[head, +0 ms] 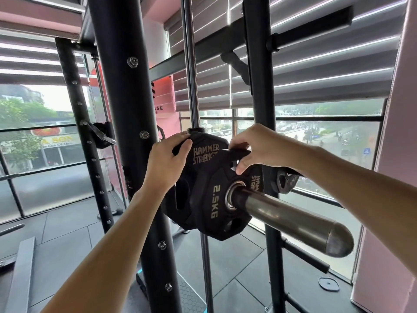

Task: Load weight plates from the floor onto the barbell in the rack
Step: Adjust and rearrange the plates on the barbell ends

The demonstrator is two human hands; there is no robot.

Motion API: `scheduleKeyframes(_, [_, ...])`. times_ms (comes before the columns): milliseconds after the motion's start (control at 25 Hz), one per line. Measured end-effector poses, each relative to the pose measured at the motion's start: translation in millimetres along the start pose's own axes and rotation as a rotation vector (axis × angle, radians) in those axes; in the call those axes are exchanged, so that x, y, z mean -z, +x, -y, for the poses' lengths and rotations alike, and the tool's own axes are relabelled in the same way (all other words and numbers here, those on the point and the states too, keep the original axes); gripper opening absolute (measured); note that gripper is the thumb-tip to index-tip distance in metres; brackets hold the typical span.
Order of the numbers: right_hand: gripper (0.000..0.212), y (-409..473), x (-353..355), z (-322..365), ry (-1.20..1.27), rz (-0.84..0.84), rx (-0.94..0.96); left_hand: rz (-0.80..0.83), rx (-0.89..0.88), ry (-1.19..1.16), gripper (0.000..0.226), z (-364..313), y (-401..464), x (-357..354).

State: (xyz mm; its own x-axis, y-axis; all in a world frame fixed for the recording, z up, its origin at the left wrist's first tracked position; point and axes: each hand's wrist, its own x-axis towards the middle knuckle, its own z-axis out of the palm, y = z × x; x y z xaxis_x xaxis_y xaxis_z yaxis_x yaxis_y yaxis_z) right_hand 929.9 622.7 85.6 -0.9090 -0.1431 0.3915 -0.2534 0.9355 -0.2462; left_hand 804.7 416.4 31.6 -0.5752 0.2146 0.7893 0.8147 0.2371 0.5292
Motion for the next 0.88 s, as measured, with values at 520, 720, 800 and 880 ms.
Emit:
scheduleKeyframes(520, [0.040, 35.1, -20.4, -5.1, -0.116, -0.110, 0.012, -0.034, 0.055, -0.196, 0.021, 10.8, 4.0, 0.6])
scheduleKeyframes(720, [0.058, 39.1, -25.4, 3.1, -0.228, -0.164, 0.065, -0.002, 0.046, -0.205, 0.024, 12.1, 4.6, 2.2])
scheduleKeyframes(800, [0.063, 38.7, -25.4, 7.4, -0.234, -0.225, 0.084, 0.014, 0.049, -0.217, 0.028, 12.9, 3.0, 3.0])
scheduleKeyframes(880, [0.058, 36.4, -25.3, 5.8, -0.234, -0.278, -0.013, 0.025, 0.046, -0.224, 0.030, 13.9, 2.0, 3.0])
